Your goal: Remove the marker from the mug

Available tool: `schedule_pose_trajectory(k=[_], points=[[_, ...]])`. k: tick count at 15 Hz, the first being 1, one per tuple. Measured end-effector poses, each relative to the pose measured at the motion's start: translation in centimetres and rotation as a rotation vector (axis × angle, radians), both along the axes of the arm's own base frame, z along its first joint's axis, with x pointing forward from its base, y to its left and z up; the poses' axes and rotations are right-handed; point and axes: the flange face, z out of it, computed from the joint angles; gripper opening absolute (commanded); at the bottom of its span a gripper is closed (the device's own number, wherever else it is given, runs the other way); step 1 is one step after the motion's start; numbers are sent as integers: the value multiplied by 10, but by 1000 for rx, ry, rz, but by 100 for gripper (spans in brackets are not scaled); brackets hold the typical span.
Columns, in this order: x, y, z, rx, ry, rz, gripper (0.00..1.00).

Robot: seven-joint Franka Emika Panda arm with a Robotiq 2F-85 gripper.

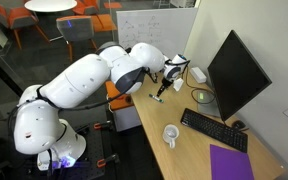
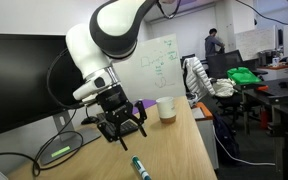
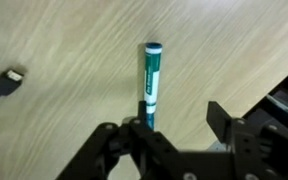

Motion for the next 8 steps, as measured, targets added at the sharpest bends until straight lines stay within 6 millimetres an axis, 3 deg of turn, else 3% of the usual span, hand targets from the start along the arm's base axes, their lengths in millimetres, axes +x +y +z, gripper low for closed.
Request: schedule_pose_trajectory(k=[4,8], points=[[-8,-2,29,-192,-86,-16,100],[-33,-5,61,-380,-179,-30,100]])
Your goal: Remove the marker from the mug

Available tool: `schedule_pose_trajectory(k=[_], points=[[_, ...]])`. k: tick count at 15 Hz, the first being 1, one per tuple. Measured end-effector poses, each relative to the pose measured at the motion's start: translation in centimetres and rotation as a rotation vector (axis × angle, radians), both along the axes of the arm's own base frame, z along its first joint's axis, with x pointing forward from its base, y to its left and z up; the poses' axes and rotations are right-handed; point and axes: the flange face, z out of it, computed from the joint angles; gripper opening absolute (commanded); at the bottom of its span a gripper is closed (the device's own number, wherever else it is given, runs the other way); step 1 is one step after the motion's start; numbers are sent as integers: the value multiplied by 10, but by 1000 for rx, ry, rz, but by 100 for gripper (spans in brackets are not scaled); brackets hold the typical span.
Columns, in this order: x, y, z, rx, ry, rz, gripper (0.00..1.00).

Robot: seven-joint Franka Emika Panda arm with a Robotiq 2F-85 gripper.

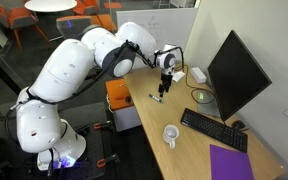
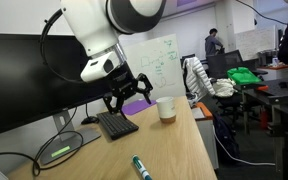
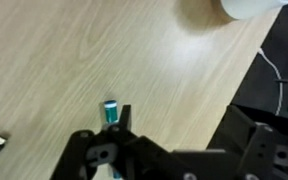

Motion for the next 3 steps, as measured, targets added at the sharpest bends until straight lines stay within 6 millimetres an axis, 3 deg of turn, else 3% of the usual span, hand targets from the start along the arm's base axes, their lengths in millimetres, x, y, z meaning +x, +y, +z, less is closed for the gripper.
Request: schedule_pose_trajectory(k=[3], points=[[-22,0,21,-98,-73,-15,100]])
